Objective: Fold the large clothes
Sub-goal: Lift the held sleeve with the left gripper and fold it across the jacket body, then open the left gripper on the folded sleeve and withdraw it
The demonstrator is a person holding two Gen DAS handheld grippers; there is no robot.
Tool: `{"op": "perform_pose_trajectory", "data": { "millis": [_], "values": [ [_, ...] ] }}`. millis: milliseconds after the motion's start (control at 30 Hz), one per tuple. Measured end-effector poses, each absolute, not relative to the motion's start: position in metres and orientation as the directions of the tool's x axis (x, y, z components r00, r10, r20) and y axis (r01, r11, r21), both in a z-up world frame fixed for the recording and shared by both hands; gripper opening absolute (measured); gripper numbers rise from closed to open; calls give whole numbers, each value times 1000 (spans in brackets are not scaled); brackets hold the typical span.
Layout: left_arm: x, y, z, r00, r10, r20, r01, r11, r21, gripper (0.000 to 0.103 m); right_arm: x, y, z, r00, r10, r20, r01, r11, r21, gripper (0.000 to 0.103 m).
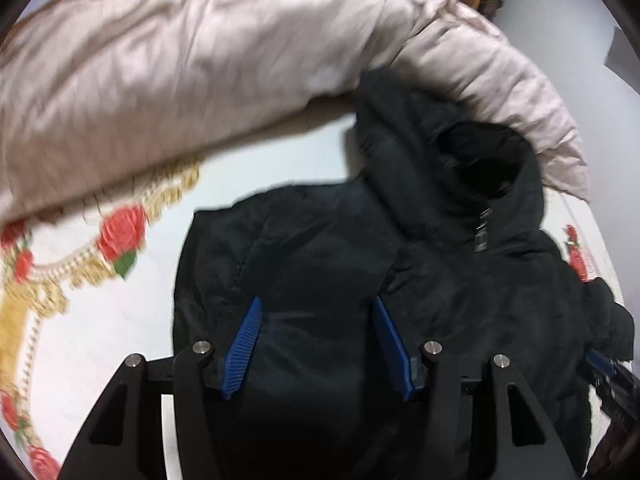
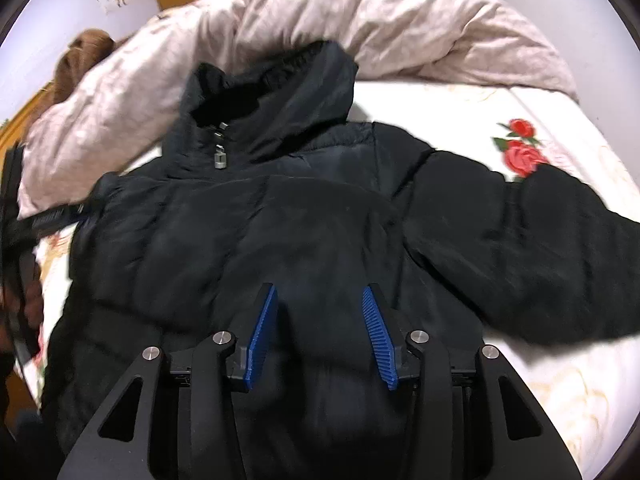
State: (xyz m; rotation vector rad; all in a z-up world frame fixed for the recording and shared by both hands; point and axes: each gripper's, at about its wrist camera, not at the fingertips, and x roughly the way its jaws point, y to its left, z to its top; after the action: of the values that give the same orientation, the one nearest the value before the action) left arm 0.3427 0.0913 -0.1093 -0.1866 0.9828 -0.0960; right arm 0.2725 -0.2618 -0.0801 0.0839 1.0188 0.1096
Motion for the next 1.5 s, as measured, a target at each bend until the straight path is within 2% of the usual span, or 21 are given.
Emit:
{"op": "perform_pose_trajectory", "data": {
  "millis": [100, 233, 367, 467, 633, 767, 833, 933, 1067, 1267, 1500],
  "values": [
    [342, 81, -129, 550, -167, -819, -1, 980, -201, 59, 302, -267, -110, 473, 103, -875, -18, 994, 107, 45],
    [341, 71, -132, 551, -164, -818, 19, 983, -184, 59, 322, -271, -119, 485, 66, -872, -26, 998, 62, 45],
    [337, 90, -104, 588, -226, -777, 38, 967, -253, 59, 319, -271, -95, 497, 75, -864, -19, 997, 75, 45],
    [342, 107, -87, 640, -185, -745, 26, 975, -220, 59, 317, -272, -74, 550, 86, -830, -26, 996, 87, 45],
    [370, 124, -123, 576, -139, -806, -52, 977, -206, 59, 349, -272, -99, 487, 84, -870, -20, 996, 85, 45],
    [371, 115, -136, 581, -116, -806, -36, 985, -168, 59, 355, -271, -120, 470, 83, -879, -37, 997, 74, 45],
    [369, 117, -129, 580, -113, -807, -48, 984, -173, 59, 355, -271, -114, 463, 76, -883, -30, 997, 70, 45],
    [349, 120, -105, 612, -142, -778, -37, 977, -208, 52, 340, -272, -87, 496, 72, -865, -24, 997, 70, 45],
    [308, 119, -84, 666, -173, -725, 7, 974, -225, 52, 299, -274, -64, 548, 95, -831, -40, 995, 87, 45],
    [307, 102, -127, 580, -134, -803, 7, 987, -160, 52, 297, -272, -109, 459, 76, -885, -44, 997, 63, 45],
    [283, 95, -100, 584, -100, -805, -3, 992, -126, 52, 282, -273, -89, 459, 83, -884, -41, 997, 72, 45]
  ]
}}
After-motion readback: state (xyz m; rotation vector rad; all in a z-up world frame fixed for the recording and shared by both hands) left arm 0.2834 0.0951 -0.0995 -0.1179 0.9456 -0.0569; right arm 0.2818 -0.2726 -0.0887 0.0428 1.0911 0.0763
